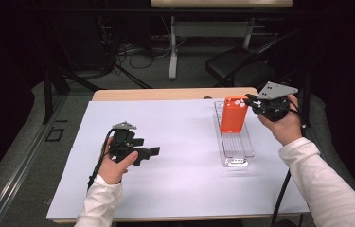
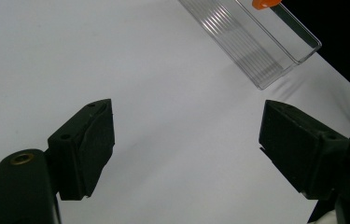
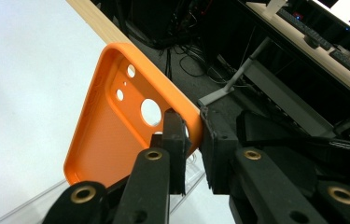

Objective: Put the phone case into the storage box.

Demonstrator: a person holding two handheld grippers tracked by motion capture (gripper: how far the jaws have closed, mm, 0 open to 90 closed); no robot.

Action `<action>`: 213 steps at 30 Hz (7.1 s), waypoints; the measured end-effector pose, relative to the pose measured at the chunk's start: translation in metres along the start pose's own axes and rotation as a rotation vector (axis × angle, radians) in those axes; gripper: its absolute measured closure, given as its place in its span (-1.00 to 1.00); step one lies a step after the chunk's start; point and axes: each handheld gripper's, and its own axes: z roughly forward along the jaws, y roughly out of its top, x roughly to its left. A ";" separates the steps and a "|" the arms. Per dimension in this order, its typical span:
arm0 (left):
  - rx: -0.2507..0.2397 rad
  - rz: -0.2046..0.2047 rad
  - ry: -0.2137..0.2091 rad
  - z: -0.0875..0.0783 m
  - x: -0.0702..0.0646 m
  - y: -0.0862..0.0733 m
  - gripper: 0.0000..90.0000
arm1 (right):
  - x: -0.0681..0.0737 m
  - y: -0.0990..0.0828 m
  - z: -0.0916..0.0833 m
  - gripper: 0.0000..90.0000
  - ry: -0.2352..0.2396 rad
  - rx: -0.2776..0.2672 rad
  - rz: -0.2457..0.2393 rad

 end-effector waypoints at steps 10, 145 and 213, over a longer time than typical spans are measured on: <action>0.003 -0.004 0.007 0.001 0.002 -0.001 -0.58 | -0.003 -0.004 0.006 0.80 -0.025 0.003 -0.014; -0.004 -0.077 0.069 -0.004 0.021 -0.019 -0.65 | -0.029 -0.051 0.130 0.29 -0.272 0.048 -0.076; -0.027 -0.055 0.058 -0.009 0.013 -0.016 -0.65 | -0.029 -0.015 0.089 -0.61 -0.155 -0.048 0.342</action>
